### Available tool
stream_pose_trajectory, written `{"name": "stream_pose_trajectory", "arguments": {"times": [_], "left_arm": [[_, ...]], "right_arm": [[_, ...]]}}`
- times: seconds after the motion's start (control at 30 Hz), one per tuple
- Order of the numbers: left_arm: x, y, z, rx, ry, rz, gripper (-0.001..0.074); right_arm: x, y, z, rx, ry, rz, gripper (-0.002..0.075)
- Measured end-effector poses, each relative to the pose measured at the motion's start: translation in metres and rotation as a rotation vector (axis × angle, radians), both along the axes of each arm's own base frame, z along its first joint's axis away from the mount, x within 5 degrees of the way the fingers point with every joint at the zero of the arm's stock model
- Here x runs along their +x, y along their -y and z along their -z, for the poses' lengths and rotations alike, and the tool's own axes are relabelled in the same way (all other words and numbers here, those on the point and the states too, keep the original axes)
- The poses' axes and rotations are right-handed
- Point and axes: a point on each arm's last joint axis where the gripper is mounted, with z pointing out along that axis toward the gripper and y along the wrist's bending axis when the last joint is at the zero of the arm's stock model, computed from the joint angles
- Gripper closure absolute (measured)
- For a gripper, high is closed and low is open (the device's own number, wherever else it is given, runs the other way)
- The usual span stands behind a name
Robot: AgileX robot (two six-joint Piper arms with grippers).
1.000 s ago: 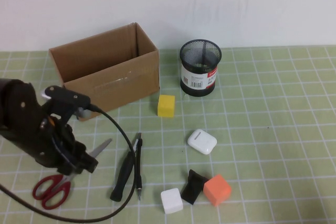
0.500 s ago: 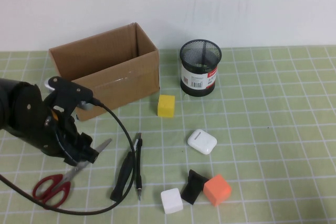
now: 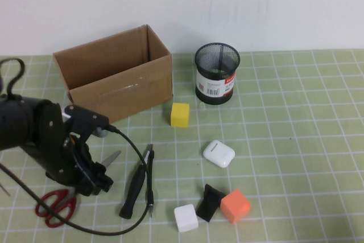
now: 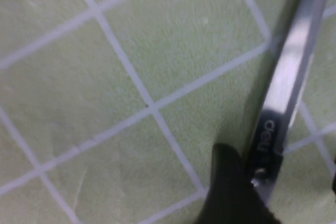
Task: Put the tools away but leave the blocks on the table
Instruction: Pick up the scissors from the table
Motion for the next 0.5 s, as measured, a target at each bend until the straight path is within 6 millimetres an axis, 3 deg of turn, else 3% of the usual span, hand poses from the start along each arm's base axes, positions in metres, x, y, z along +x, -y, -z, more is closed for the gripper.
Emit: {"name": "stream_pose_trajectory", "arguments": {"times": [0.33,0.5], "left_arm": [[0.0044,0.0019,0.0053,0.005,-0.028,-0.004,0.0396],[0.0061,-0.0003,0.0047,0.039,-0.018,0.027,0.0613]], "right_arm": [[0.0000,0.0000,0.0000,0.000,0.000,0.000,0.0733],[0.0000,0.0000,0.0000,0.000,0.000,0.000,0.0733]]}}
